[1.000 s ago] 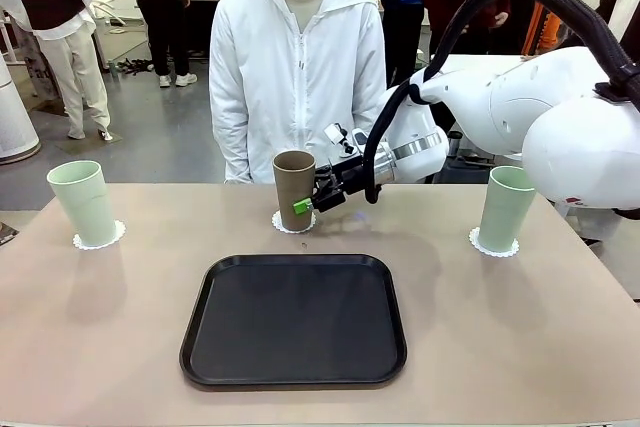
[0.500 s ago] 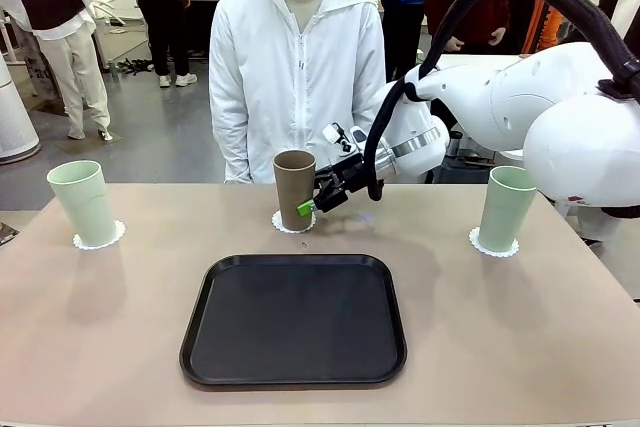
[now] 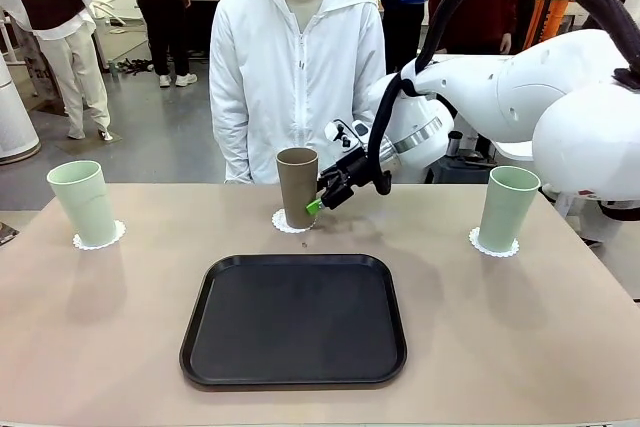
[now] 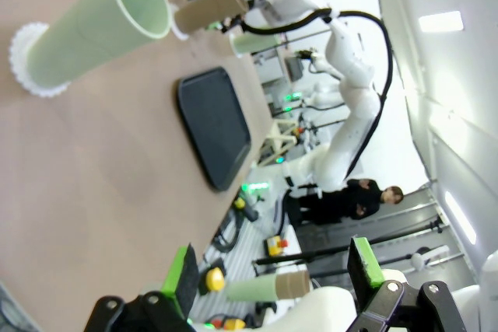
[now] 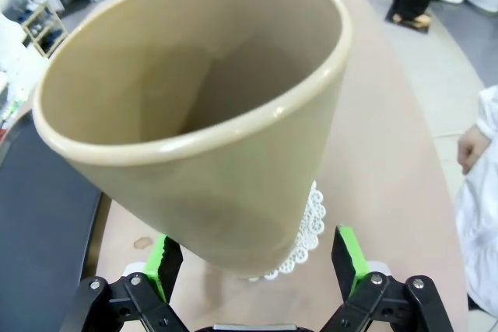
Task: Place coasters on the table and set cups on them.
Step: Take one Reusable plastic cup from the Flat Tray and place it on a coaster set by the human.
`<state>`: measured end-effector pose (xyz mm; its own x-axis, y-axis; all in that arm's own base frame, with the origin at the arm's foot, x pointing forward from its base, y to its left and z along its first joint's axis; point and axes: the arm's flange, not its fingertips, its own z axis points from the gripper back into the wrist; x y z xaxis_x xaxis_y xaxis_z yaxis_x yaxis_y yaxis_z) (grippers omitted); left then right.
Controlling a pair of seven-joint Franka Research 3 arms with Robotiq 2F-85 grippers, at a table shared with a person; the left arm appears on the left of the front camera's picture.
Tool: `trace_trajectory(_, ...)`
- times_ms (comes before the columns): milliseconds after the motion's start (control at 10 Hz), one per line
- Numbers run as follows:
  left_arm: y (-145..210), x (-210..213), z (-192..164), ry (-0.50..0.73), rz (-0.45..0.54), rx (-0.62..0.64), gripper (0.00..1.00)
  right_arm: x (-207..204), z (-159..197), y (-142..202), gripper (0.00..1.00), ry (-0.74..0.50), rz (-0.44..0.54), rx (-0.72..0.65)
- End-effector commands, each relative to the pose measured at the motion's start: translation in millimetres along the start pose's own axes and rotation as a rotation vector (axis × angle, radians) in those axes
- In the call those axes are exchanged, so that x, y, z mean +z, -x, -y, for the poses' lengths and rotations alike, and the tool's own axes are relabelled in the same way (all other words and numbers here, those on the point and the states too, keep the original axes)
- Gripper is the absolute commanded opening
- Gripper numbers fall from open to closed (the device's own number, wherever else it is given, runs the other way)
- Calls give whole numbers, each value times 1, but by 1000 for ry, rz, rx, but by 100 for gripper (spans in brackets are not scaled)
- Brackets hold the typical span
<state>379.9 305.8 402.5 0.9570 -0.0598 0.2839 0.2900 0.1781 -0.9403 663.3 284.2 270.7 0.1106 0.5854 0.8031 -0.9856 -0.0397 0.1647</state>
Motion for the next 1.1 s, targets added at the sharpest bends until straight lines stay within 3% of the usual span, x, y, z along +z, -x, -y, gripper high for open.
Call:
trace_trajectory(0,0,1,2,-8,0,5,100,12,-15,1,100,33,-42,-35)
trace_trajectory(300,0,1,2,-8,0,5,100,25,-18,2,100,68,-46,-47)
trace_trajectory(500,0,1,2,-8,0,5,100,45,-32,-3,100,145,-120,-94)
trace_trajectory(800,0,1,2,-8,0,5,100,85,-72,-30,100,386,-321,-415)
trace_trajectory(1000,0,1,2,-8,0,5,100,114,-114,-66,100,495,-372,-586)
